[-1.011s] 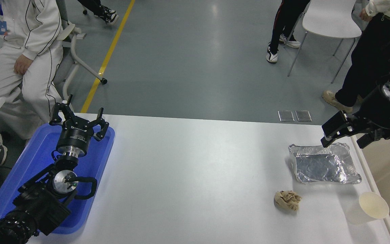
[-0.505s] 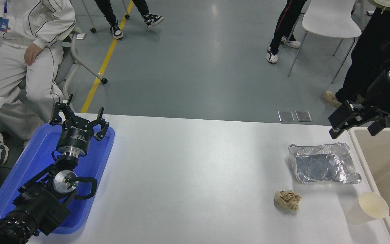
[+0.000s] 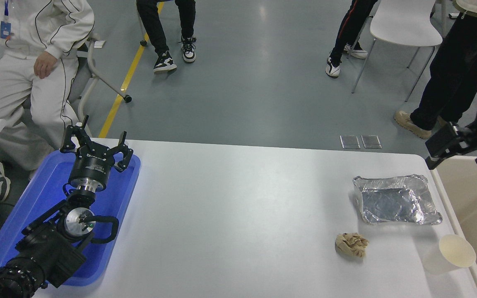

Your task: Pick up paper cup place in dustbin

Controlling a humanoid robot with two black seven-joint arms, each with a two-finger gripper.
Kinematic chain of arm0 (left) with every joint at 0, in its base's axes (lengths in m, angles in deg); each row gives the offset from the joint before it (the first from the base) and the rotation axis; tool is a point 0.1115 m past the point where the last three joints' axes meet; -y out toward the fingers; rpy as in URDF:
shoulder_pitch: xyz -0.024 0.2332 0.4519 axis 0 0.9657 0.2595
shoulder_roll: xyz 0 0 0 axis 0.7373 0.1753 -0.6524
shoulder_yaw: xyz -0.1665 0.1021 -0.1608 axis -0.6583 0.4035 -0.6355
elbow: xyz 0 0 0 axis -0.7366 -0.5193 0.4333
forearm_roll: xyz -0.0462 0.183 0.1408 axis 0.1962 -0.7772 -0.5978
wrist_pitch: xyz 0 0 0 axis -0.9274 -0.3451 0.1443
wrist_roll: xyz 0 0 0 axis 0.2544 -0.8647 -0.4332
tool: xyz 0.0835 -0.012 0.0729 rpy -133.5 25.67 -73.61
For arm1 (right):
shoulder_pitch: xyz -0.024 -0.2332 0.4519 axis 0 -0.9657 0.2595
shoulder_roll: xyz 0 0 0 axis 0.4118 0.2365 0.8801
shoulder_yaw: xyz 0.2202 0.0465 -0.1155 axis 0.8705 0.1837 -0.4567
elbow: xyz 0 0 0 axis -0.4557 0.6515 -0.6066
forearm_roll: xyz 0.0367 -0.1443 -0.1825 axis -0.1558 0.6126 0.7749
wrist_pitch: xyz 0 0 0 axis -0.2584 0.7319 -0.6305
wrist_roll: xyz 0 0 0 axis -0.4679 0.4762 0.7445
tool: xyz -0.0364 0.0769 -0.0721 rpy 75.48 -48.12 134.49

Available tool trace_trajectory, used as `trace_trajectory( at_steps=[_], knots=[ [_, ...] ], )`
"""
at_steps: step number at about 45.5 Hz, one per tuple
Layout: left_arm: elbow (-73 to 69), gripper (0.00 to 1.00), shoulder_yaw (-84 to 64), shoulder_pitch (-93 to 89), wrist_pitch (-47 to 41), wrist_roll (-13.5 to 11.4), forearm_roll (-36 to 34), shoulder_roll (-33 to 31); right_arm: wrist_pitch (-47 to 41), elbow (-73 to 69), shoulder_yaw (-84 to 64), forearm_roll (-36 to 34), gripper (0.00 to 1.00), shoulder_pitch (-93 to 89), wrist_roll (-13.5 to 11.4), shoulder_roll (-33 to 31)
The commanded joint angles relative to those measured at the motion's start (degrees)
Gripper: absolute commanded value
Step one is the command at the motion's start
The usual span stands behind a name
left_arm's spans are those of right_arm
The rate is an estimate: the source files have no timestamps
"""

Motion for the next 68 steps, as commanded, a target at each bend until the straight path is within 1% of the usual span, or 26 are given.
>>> trace_trajectory(
  at_steps=[1,9,18,25,38,48,68],
  knots=[
    [-0.01,1.0,-0.06,0.03,-0.01,-0.05,0.0,0.02,-0.01,1.15,-0.57,0.27,1.0,-1.72,-0.04,-6.69],
    [-0.01,1.0,0.03,-0.06,-0.01,0.03,0.0,0.02,-0.01,1.5,-2.15,-0.34,0.99,-6.12,-0.04,-7.05],
    [0.08,1.0,-0.06,-0.06,-0.01,0.03,0.0,-0.07,8.95,1.5,-2.68,-0.69,0.99,-9.37,-0.04,-7.57],
    [0.17,1.0,-0.06,-0.06,-0.01,0.03,0.0,0.02,12.73,3.6,-1.98,-0.78,0.99,-13.23,-0.04,-9.42],
    [0.17,1.0,-0.06,-0.06,-0.01,0.03,0.0,0.02,16.95,7.92,-0.67,-2.98,0.99,-22.2,-0.04,-12.32],
    [0.17,1.0,-0.06,0.03,-0.01,0.03,0.0,0.02,17.22,8.62,4.08,-2.01,0.99,-29.22,-0.04,-12.32],
    [0.17,1.0,-0.06,-0.06,-0.01,0.03,0.0,0.02,20.29,20.3,11.55,-2.1,0.99,-45.92,-0.04,-11.71]
  ],
)
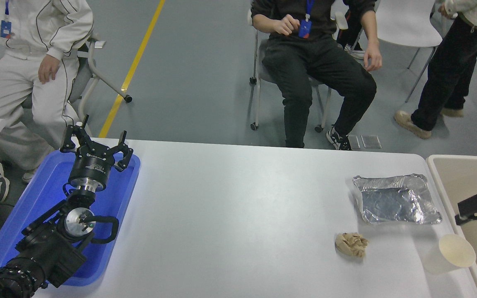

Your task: Pick up paper cup place in dustbin

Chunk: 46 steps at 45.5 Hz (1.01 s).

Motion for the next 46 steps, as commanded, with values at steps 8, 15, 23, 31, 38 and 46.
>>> trace_trajectory(
  at_steps=[8,15,23,31,38,46],
  knots=[
    [0.0,1.0,0.0,-0.02,0.0,0.01,0.0,-0.01,3.22,10.2,7.96,-0.19,0.99,-15.79,0.0,0.39],
    [0.0,1.0,0.0,-0.02,0.0,0.01,0.0,-0.01,5.24,10.38,8.05,-0.55,0.99,-18.34,0.0,1.19],
    [0.0,1.0,0.0,-0.02,0.0,0.01,0.0,-0.01,6.48,11.17,9.01,-1.07,0.87,-20.89,-0.09,1.27],
    [0.0,1.0,0.0,-0.02,0.0,0.01,0.0,-0.01,6.48,11.26,12.53,-1.07,0.54,-22.65,-0.09,1.1],
    [0.0,1.0,0.0,-0.02,0.0,0.01,0.0,-0.01,6.48,11.43,12.8,-2.21,0.3,-22.66,-0.53,0.66],
    [0.0,1.0,0.0,-0.02,0.0,0.01,0.0,-0.01,5.86,11.26,12.71,-3.1,0.0,-22.57,-0.79,0.48]
  ],
)
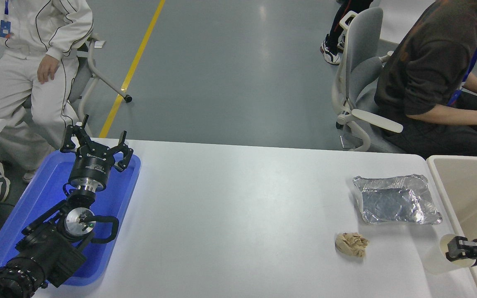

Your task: Pick up paper cup place in dustbin

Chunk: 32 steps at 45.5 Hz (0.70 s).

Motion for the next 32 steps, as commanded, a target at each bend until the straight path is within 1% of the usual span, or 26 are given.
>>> trace_trajectory(
  at_steps=[1,22,32],
  knots=[
    [0.0,1.0,0.0,0.01,0.01,0.0,0.0,0.0,-0.59,-0.03,0.74,-1.05,0.0,-0.52,-0.44,-0.39],
    [0.0,1.0,0.0,0.01,0.01,0.0,0.0,0.0,-0.68,-0.91,0.83,-1.58,0.0,1.76,-0.36,-0.66],
    [0.0,1.0,0.0,0.01,0.01,0.0,0.0,0.0,-1.11,-5.47,0.13,-0.78,0.0,6.16,-0.27,-1.01]
  ],
)
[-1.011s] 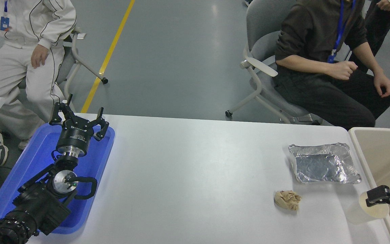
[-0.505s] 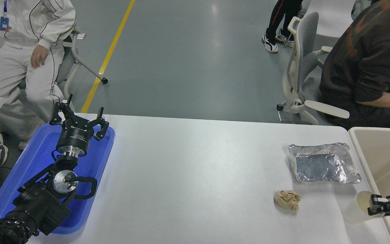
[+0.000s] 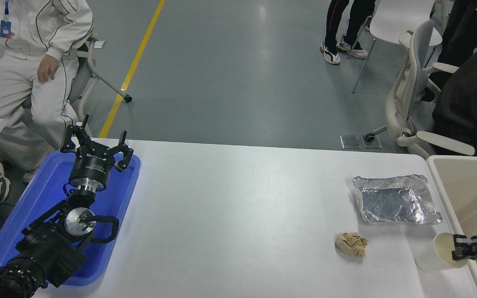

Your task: Pick up paper cup place in dustbin

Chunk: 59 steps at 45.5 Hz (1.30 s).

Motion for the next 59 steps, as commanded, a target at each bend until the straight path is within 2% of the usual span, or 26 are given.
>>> trace_trajectory(
  at_steps=[1,11,24,37,59],
  knots=[
    [0.0,1.0,0.0,-0.01,0.0,-0.01,0.0,0.0,-0.5,-4.28,-0.72,0.55,0.0,4.48,0.09,-0.17],
    [0.0,1.0,0.0,-0.01,0.0,-0.01,0.0,0.0,-5.59,-9.46,-2.65,4.15,0.0,13.08,0.09,-0.26],
    [0.0,1.0,0.0,-0.01,0.0,-0.01,0.0,0.0,-14.47,-19.92,-10.83,4.33,0.0,32.68,0.09,0.36],
    [0.0,1.0,0.0,-0.01,0.0,-0.01,0.0,0.0,-23.88,-24.14,-16.63,4.59,0.0,46.57,0.09,3.26],
    [0.0,1.0,0.0,-0.01,0.0,-0.01,0.0,0.0,-23.88,-24.67,-18.22,5.73,0.0,58.97,0.09,4.93]
  ],
)
